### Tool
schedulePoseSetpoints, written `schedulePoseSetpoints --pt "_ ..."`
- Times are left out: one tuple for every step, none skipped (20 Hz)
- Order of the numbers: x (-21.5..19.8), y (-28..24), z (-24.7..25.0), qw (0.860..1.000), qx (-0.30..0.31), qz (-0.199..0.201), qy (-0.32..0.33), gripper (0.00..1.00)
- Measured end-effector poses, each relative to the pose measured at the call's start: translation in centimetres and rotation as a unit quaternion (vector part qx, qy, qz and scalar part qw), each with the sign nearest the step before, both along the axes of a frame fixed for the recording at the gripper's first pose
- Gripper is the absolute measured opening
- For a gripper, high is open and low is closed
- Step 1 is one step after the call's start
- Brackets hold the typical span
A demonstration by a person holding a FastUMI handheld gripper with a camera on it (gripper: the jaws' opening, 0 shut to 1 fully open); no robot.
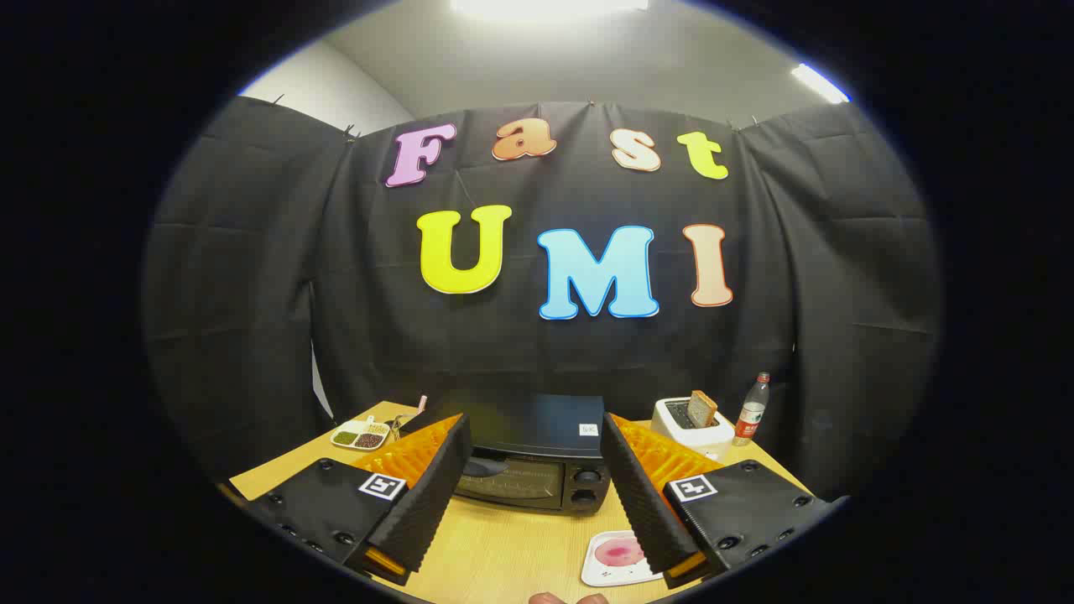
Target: Open the toaster oven, put the food inside, and close the toaster oven door.
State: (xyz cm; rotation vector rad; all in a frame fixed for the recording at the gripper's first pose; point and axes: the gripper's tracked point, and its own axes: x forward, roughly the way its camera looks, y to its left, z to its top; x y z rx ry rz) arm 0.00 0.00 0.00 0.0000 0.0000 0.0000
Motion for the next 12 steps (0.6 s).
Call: schedulePoseSetpoints --pt "-0.16 -0.03 -0.17 1.0 0.0 -0.001 0.001 0.98" --pt "-0.18 -0.04 -0.24 1.0 0.0 -0.002 0.003 0.98" --pt "-0.29 -0.03 -0.22 1.0 -0.001 -0.003 0.003 0.98" --pt "-0.3 -0.08 -0.21 1.0 -0.003 -0.004 0.004 0.98" --pt "-0.34 0.05 -0.43 1.0 -0.004 -0.003 0.006 0.98" --pt "-0.38 0.13 -0.5 1.0 -0.004 -0.002 0.009 0.98" --pt "-0.56 0.13 -0.53 1.0 -0.005 -0.002 0.01 0.98" --pt "-0.51 0.24 -0.4 1.0 -0.004 -0.002 0.01 0.98" --pt "-0.34 0.41 -0.29 1.0 -0.003 -0.002 0.011 0.98" --pt "-0.18 0.66 -0.13 1.0 -0.003 -0.001 0.012 0.98" --pt "0.11 0.84 -0.16 1.0 -0.005 -0.001 0.013 0.98" --pt "0.32 0.91 -0.1 1.0 -0.007 -0.004 0.015 0.98"
